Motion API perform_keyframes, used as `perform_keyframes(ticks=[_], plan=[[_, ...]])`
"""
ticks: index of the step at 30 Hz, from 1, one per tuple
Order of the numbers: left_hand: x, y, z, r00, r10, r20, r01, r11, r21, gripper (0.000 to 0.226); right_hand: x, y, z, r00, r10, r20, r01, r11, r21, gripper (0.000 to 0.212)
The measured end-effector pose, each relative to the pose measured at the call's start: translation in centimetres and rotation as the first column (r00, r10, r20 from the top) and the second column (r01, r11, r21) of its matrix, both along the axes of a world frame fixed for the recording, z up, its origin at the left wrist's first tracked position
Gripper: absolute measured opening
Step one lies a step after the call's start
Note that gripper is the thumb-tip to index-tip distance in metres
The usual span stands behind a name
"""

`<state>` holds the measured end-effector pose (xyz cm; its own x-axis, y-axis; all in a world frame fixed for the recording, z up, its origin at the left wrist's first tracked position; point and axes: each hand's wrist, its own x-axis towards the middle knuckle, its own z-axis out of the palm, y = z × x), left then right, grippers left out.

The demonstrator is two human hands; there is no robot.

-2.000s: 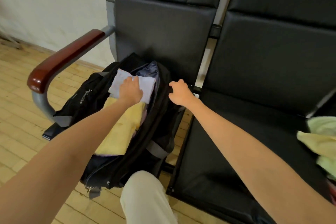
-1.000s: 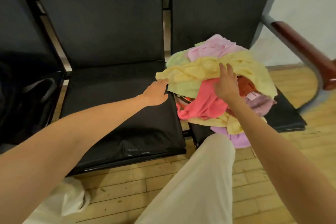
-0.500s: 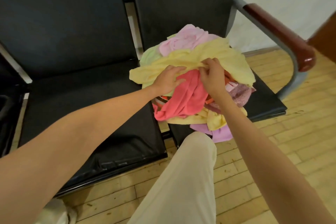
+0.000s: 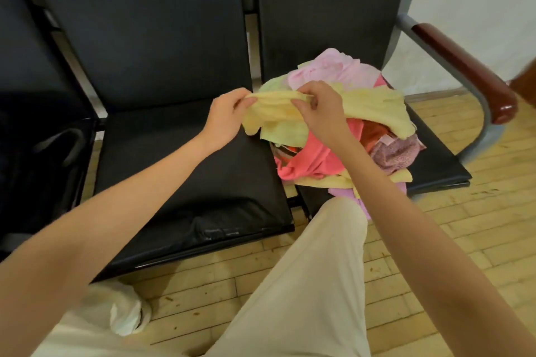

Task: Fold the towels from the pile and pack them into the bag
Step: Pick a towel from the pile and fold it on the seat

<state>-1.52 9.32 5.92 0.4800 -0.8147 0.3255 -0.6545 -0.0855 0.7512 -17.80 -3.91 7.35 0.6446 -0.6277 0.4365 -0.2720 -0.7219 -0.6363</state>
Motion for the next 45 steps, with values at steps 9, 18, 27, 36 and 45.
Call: perform_keyframes(ticks=[9,18,27,36,45], plan=[[3.6,16.4,-3.6,0.967,0.139,0.212,-0.180,0.966,0.187,0.021,1.2,9.4,-4.6,0.867,0.157,-0.473,-0.132,0.988,0.084,0.021],[4.4,27.5,-8.3,0.953,0.210,0.218,-0.292,0.831,0.474,0.026,2.6,15.2,-7.5,0.839,0.281,-0.467,-0.264,0.959,0.103,0.023],[1.8,26.1,-7.9,0.989,0.073,0.132,-0.140,0.773,0.619,0.039,3.9,19.0,-6.8,0.882,0.370,-0.292,-0.311,0.922,0.232,0.023],[-1.4,21.1,-6.3,0.945,0.092,0.313,-0.237,0.852,0.467,0.028,4.7,18.1,-5.4,0.862,0.402,-0.310,-0.333,0.908,0.255,0.022],[1.2,20.8,-3.5,0.877,0.461,-0.137,-0.403,0.860,0.314,0.032,3.4,17.0,-6.1,0.851,0.401,-0.340,-0.281,0.894,0.349,0.011]])
